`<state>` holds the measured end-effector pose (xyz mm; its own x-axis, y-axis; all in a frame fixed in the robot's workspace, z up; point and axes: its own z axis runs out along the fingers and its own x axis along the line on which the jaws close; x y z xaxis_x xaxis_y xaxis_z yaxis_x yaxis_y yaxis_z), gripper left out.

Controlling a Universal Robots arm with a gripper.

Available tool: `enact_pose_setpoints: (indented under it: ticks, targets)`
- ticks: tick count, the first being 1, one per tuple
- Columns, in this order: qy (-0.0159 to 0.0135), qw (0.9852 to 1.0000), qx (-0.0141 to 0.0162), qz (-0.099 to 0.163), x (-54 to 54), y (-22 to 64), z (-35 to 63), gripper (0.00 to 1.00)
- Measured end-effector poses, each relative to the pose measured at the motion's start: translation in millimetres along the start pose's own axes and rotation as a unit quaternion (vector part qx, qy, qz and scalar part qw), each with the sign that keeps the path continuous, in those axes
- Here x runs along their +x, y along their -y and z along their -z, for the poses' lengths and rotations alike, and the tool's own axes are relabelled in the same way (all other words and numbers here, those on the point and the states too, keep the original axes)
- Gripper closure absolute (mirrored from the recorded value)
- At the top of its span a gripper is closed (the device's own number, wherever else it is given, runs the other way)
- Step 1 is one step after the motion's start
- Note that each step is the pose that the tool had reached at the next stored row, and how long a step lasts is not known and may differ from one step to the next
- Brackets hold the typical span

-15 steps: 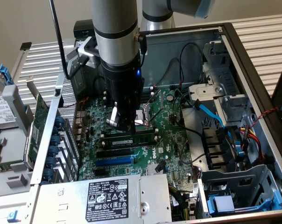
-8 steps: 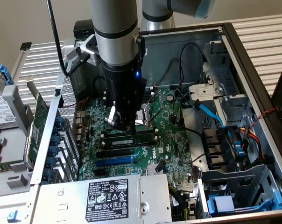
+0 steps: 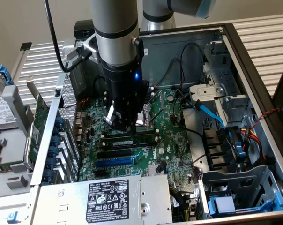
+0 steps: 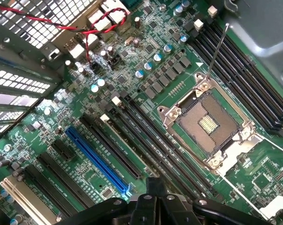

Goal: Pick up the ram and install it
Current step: 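Press down the ram until it locks into place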

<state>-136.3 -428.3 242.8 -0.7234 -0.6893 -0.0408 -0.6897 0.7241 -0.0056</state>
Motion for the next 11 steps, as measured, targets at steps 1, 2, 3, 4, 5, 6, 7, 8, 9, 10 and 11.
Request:
enact_pose_setpoints:
  ticks: [1, 2, 3, 4, 5, 6, 7, 8, 9, 10, 11]
  targets:
    - [0.0000, 1.0000, 0.0002, -0.006, -0.1, 0.0, 1.0, 0.89]
    - [0.0001, 0.9999, 0.0004, -0.011, -0.1, 0.0, 2.4, 0.89]
    - [0.0000, 0.9999, 0.0006, -0.016, -0.1, 0.0, 4.1, 0.89]
    - [0.0000, 0.9998, 0.0008, -0.021, -0.2, 0.0, 5.9, 0.89]
    - [0.0000, 0.9997, 0.0010, -0.026, -0.3, 0.0, 7.8, 0.89]
    - [0.0000, 0.9995, 0.0012, -0.031, -0.4, 0.0, 9.7, 0.89]
    - [-0.0001, 0.9993, 0.0015, -0.036, -0.5, 0.1, 11.7, 0.89]
    - [-0.0001, 0.9991, 0.0017, -0.042, -0.5, 0.1, 13.8, 0.89]
    - [-0.0001, 0.9989, 0.0019, -0.047, -0.6, 0.1, 15.6, 0.89]
    - [-0.0001, 0.9986, 0.0021, -0.053, -0.7, 0.1, 17.6, 0.89]
    - [-0.0002, 0.9983, 0.0024, -0.058, -0.7, 0.1, 19.2, 0.89]
